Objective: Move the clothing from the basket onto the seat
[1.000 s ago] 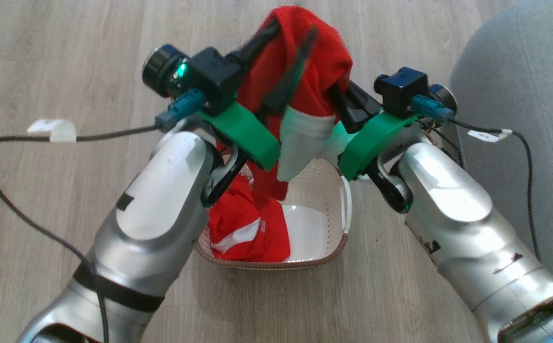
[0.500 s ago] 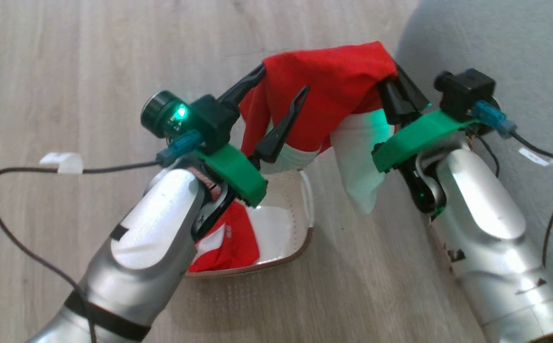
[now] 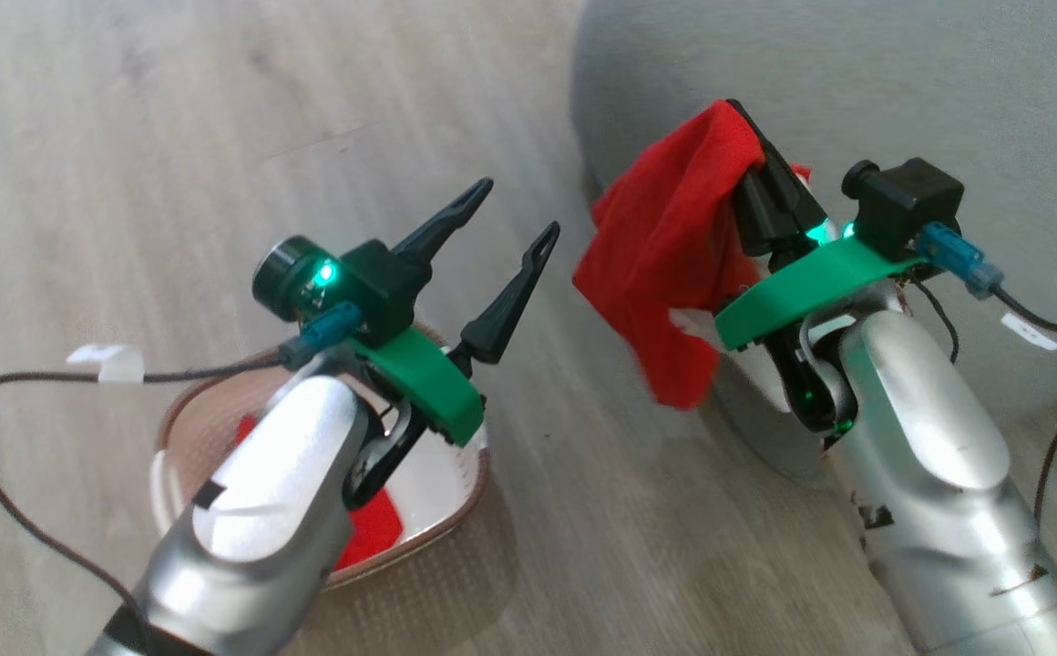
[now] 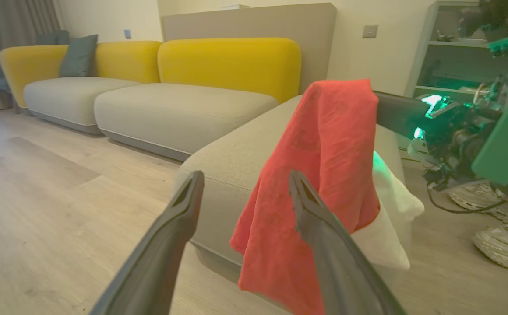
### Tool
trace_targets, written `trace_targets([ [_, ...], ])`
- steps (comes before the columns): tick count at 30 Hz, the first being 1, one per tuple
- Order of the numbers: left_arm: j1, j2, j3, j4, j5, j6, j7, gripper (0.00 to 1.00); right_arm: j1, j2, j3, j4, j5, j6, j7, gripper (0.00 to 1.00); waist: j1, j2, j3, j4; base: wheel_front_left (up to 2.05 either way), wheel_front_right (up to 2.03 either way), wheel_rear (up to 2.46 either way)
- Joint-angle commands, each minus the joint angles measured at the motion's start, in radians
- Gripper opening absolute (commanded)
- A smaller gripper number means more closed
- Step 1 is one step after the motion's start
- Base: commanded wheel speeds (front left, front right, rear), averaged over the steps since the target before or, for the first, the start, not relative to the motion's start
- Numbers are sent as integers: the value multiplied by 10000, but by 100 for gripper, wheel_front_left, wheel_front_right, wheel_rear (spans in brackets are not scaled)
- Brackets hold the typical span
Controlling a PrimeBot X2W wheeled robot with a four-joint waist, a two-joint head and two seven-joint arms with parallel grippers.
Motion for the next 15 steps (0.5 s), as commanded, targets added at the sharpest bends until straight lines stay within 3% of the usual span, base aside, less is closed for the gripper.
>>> trace_targets([
  [1,-140,207,351,-350,-83,-11,-51,100,80,175,172,-427,64,-2,-65,0,0,0,-198,-640,0,0,0],
  [7,240,178,543,-305,-39,-11,-51,100,533,175,24,-692,1,-2,-65,0,0,0,-435,-1432,0,0,0],
  [15,301,125,469,-283,-19,-11,-51,100,1429,-43,-990,-1452,-405,-2,-65,0,0,0,-231,-1642,0,0,0],
])
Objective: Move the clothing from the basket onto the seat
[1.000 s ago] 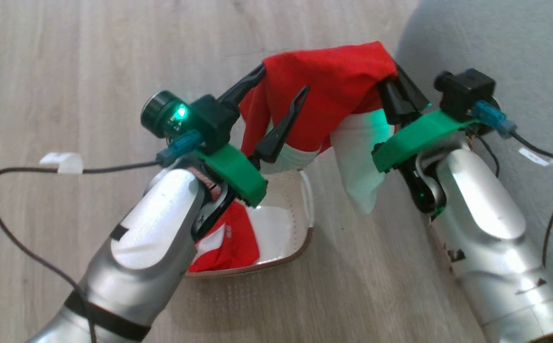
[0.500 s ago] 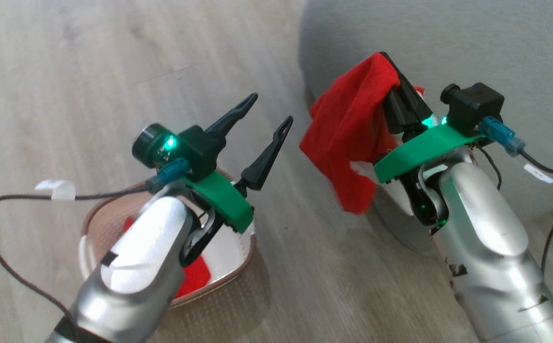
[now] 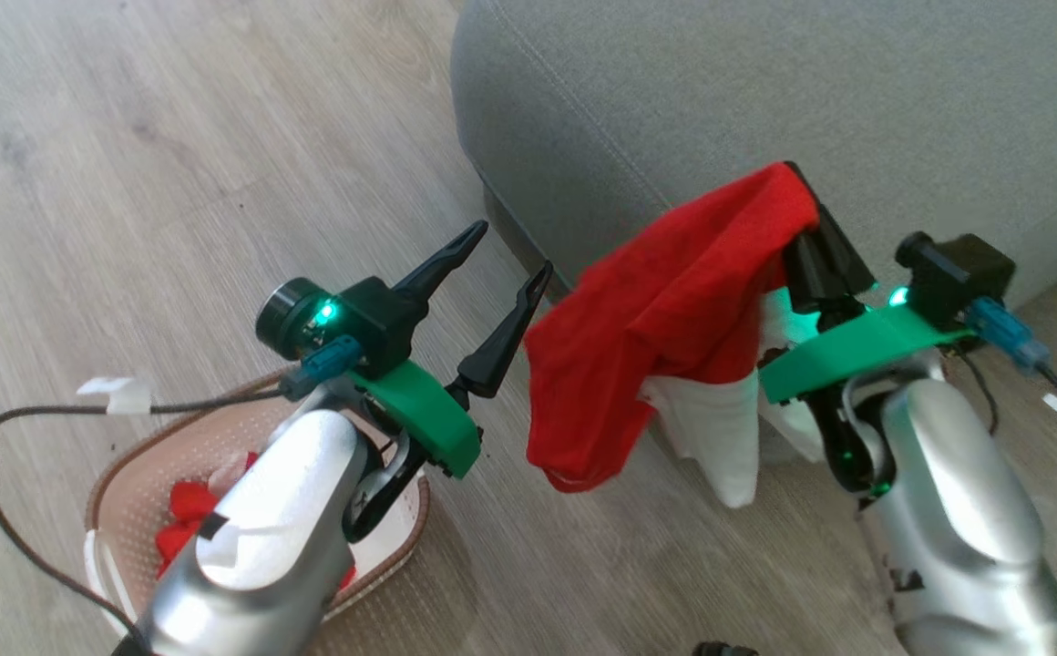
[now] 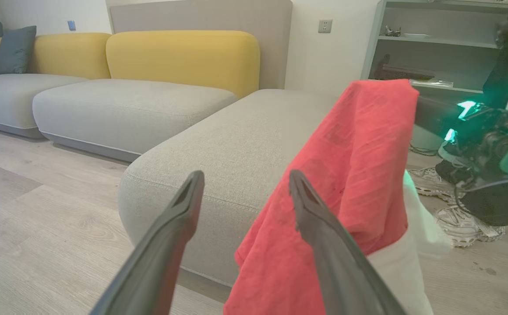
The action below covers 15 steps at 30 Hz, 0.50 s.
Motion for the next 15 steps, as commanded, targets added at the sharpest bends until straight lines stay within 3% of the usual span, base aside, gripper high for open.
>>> trace_targets([
  [1,-355,183,366,-307,-12,-11,-51,100,-40,-41,-115,-618,-166,-2,-65,0,1,0,166,-49,0,0,0],
  [8,-448,327,236,-298,-15,-11,-51,100,-45,-254,-708,-947,-483,-2,-65,0,1,0,681,-126,0,0,0],
  [15,-576,718,30,-245,35,-11,-51,100,-1450,-698,-1066,-605,-1018,-2,-65,0,1,0,1509,-161,0,0,0],
])
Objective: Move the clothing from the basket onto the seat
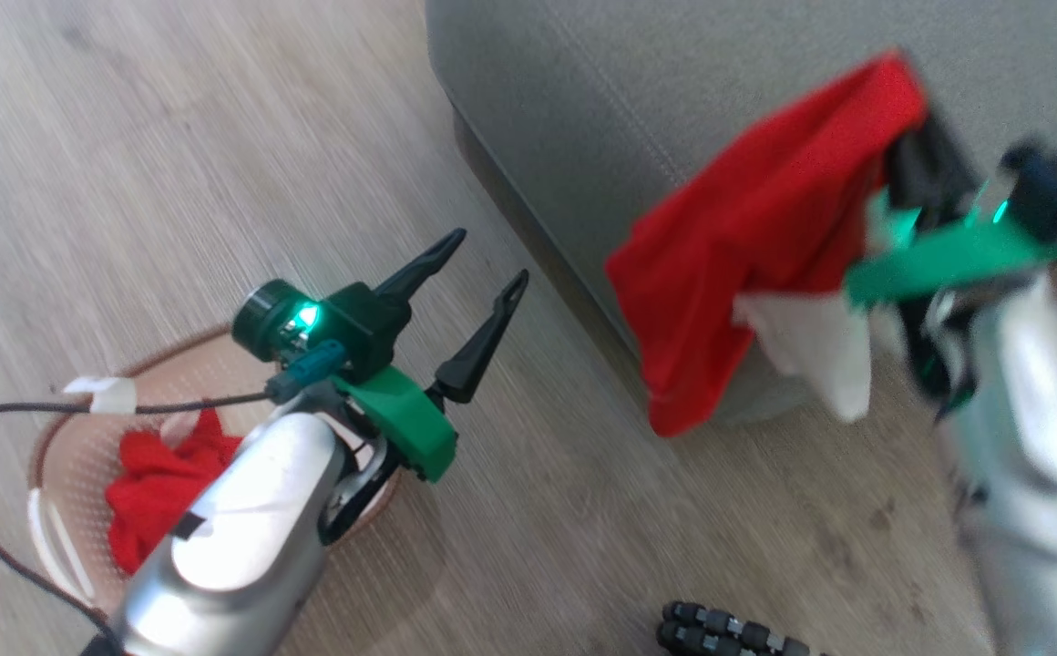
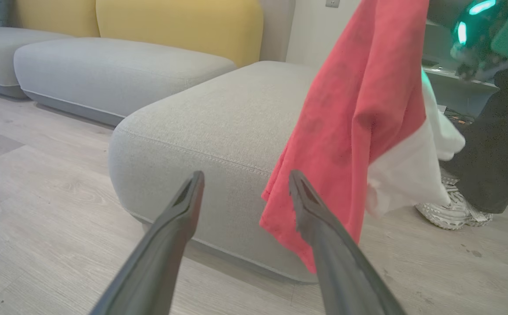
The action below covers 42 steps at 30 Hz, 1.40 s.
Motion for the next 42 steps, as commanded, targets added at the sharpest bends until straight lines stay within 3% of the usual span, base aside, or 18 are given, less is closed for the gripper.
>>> trace_targets([
  [1,-509,249,349,-305,42,-11,-51,100,-879,-282,40,-219,-163,-2,-67,0,-2,0,348,-12,0,0,0],
  [5,-560,492,360,-372,121,-11,-51,100,-2244,-731,-104,404,-462,-2,-67,0,-2,0,860,48,0,0,0],
  [14,-1023,905,-4,-445,97,-11,-51,100,-5189,-1865,-1062,1961,-1179,-2,-67,0,-2,0,2151,928,0,0,0],
  [18,-1259,1082,-222,-458,77,-11,-51,100,-6510,-2259,-1915,2832,-1134,-2,1,0,-2,0,2713,1394,0,0,0],
  [28,-1661,1482,-616,-557,3,-11,-51,100,-8915,-3940,-3903,3683,-2519,-2,1069,0,-2,0,3985,2483,0,0,0],
  [35,-1759,1536,-930,-605,-59,-11,-51,100,-9550,-4696,-5958,3645,-3809,-2,1616,0,-2,0,4593,3155,0,0,0],
  [39,-1744,1513,-1003,-610,-105,-11,-51,100,-9091,-4634,-6948,3576,-4542,-2,1787,0,-2,0,4779,3336,0,0,0],
  [42,-1632,1534,-920,-608,-159,-11,-51,100,-8262,-4213,-7778,3477,-5246,-2,1713,0,-2,0,4904,3420,0,0,0],
])
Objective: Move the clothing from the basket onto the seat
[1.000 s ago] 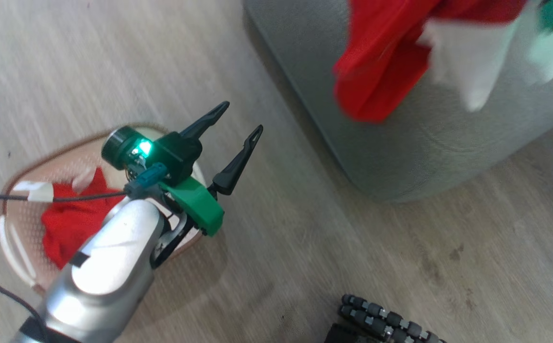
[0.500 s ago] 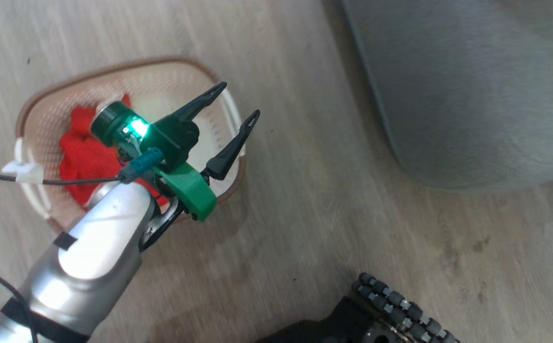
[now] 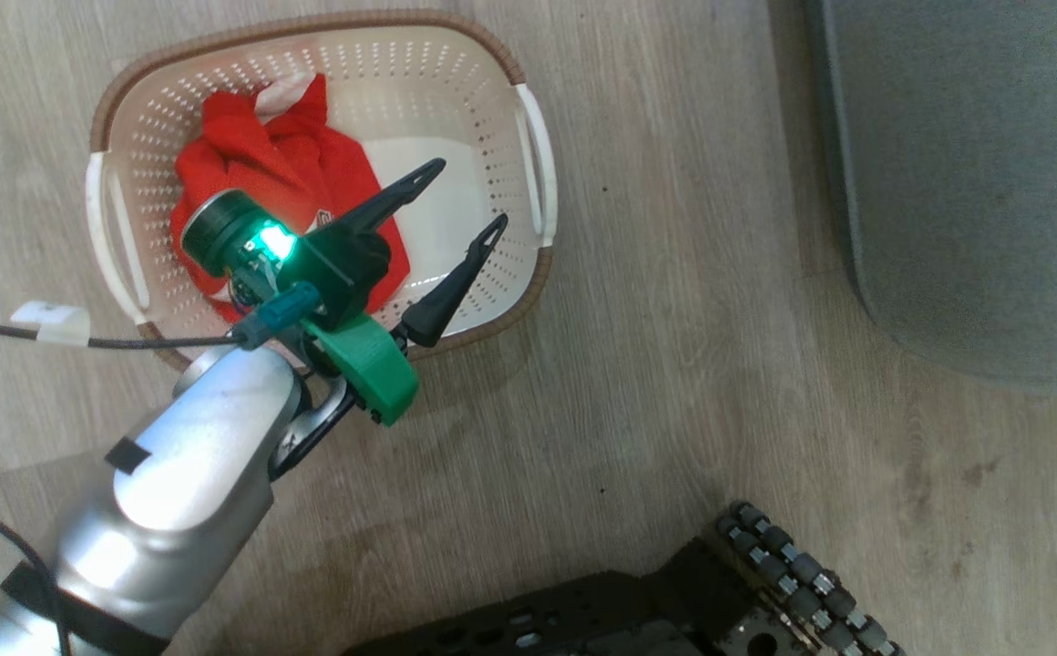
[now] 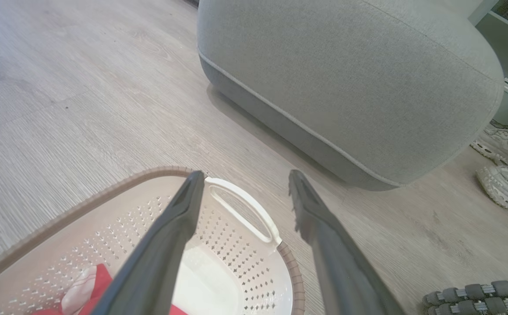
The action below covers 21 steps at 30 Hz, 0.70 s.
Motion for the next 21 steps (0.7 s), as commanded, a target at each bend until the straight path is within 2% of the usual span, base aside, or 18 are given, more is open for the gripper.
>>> trace_targets([
  [1,49,202,289,-289,-42,-13,-51,100,274,-64,-203,-317,-67,-4,-74,0,0,0,75,69,0,0,0],
  [4,185,221,261,-255,-32,-13,-51,100,1051,496,-1301,-197,-475,-4,66,0,0,0,61,146,0,0,0],
  [7,231,199,263,-216,-34,-13,-51,100,1638,880,-1944,8,-859,-4,157,0,0,0,34,230,0,0,0],
  [10,183,135,326,-189,-52,-13,-51,100,1823,861,-2241,673,-949,-4,16,2,0,0,5,314,0,0,0],
  [11,167,110,357,-178,-60,-13,-51,100,1846,818,-2295,915,-955,-4,-114,23,0,0,-29,332,0,0,0],
  [12,156,79,381,-168,-66,-13,-51,100,1887,758,-2311,1160,-988,-4,-260,66,0,0,-77,351,0,0,0],
  [13,152,46,405,-153,-72,-13,-51,100,1919,703,-2334,1417,-978,-4,-458,100,0,0,-137,369,0,0,0],
  [14,165,-31,455,-105,-77,-13,-51,100,2060,553,-2269,1993,-1015,-4,-819,100,0,0,-307,400,0,0,0],
  [21,487,-366,660,163,-159,-13,-51,100,2875,37,-1677,3780,-723,-4,-1690,100,0,0,-1193,421,0,0,0],
])
